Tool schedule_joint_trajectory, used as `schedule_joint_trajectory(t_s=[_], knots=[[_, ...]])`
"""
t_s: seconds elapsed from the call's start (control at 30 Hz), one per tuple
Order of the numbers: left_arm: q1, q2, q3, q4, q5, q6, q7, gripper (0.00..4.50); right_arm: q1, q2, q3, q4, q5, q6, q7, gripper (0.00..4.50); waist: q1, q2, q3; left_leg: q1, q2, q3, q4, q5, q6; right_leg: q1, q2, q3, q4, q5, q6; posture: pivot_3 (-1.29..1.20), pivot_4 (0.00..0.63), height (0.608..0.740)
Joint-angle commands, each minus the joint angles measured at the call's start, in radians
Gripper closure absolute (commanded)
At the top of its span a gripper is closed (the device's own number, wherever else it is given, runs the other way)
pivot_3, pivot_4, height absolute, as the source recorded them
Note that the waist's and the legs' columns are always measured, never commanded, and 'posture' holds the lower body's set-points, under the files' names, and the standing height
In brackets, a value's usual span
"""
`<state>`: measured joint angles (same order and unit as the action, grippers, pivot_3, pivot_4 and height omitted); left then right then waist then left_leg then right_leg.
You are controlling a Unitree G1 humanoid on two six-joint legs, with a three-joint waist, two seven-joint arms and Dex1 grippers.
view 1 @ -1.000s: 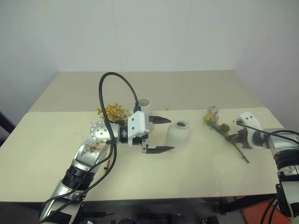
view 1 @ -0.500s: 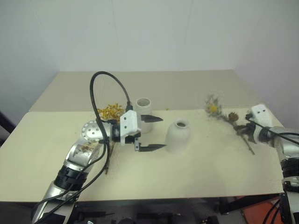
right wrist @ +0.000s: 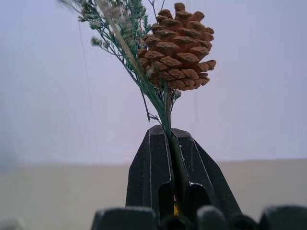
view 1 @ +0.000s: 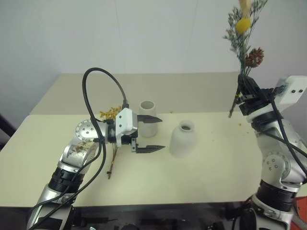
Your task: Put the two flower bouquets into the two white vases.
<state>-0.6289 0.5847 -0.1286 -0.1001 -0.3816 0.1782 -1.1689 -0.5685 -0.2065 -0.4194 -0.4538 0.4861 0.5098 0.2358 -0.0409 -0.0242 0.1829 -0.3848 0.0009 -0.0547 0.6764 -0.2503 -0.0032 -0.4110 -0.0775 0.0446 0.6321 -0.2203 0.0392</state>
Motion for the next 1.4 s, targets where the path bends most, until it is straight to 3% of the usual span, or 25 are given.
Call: schedule_joint_trajectory(t_s=[0.03,0.2,0.77,1.4], knots=[[-0.017,0.002,0.024,-0.013,-0.010,-0.013,-0.002,0.00,0.019,0.037,0.043,-0.070,0.054,-0.070,0.001,4.48,0.000,0.000,0.000,-0.001,0.000,0.000,0.000,0.000,0.000,-0.001,0.000,0.000,0.000,0.000,0.000,0.00,0.150,0.740],[0.010,0.017,0.038,-0.029,-0.011,-0.005,0.009,0.00,0.069,0.050,0.101,-0.050,0.075,-0.139,0.057,4.48,0.002,0.000,0.000,-0.003,0.000,0.000,0.000,0.000,0.000,-0.004,0.000,0.000,0.001,0.000,0.000,0.00,0.150,0.740],[0.042,0.038,0.051,-0.065,-0.005,0.004,0.036,0.00,0.090,0.165,0.276,0.047,0.046,-0.266,0.044,4.48,-0.004,0.000,0.000,-0.003,0.000,0.002,0.000,0.000,0.000,-0.011,0.001,0.003,0.011,-0.001,-0.003,0.00,0.150,0.740],[0.025,0.042,0.042,-0.044,0.003,-0.007,0.031,0.00,0.192,0.172,0.367,0.138,-0.043,-0.409,0.096,4.48,-0.004,0.000,0.000,-0.003,0.000,0.002,0.000,0.000,0.000,-0.011,0.001,0.003,0.010,-0.001,-0.003,0.00,0.150,0.740]])
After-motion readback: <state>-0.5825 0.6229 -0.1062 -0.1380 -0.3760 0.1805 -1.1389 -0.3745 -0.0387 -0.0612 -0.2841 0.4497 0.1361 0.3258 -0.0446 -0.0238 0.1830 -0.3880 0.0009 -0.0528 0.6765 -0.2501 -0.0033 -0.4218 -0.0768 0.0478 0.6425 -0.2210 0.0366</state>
